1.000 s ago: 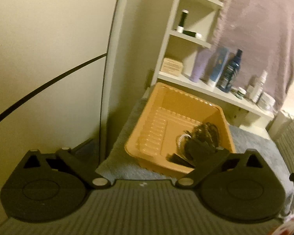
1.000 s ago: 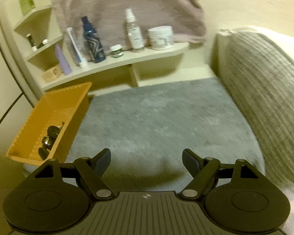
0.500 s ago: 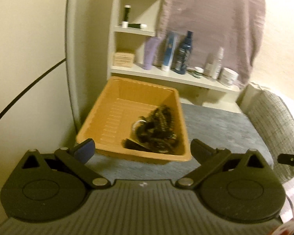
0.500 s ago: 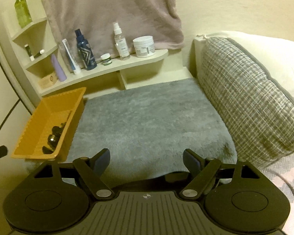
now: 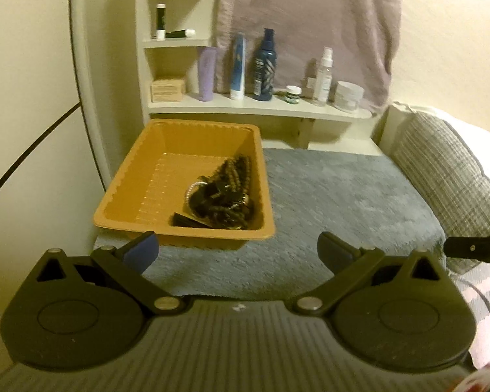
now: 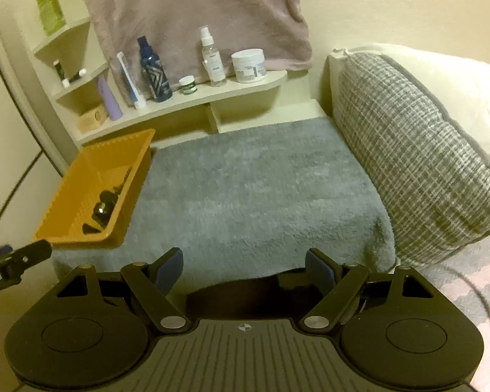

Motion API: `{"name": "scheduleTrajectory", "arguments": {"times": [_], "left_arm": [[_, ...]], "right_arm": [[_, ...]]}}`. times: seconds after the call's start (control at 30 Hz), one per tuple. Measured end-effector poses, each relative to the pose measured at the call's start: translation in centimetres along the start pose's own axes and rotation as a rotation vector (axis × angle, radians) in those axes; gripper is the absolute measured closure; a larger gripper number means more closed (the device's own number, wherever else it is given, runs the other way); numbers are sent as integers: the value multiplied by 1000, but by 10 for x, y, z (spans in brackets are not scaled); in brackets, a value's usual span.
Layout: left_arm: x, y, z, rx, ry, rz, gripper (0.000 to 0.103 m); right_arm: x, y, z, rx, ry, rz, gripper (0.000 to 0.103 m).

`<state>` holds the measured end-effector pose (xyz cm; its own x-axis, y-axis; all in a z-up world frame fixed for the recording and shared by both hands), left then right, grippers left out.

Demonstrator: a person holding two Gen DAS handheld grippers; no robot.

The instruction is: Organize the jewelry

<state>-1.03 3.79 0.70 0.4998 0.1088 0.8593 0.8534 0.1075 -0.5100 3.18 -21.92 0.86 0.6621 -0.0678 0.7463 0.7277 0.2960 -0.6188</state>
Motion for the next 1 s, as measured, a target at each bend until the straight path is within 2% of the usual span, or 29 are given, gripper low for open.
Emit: {"name": "scheduleTrajectory", "arguments": {"times": [0.33, 0.7, 1.0], "left_arm": [[-10, -1, -11, 5, 18, 25, 1], [-18, -1, -20, -29, 25, 51, 1], [-19, -3, -21, -27, 19, 50, 1]], "right_arm": [[-9, -2, 19, 14, -102, 1, 21], [-15, 1, 25, 25, -130, 14, 21], [-17, 2, 27, 21, -129, 15, 21]]}}
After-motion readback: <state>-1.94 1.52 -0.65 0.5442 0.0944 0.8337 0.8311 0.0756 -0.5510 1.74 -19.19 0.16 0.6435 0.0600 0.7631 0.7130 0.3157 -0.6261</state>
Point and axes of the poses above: each gripper's, at about its wrist camera, not at the fingertips, and y roughly the way its jaws point, z to its left, x to its top, the point moved 3 cm from there along y, roughly the way its jaws point, and after that the axes turned 7 degrees about -z, right-handed, at the moved point
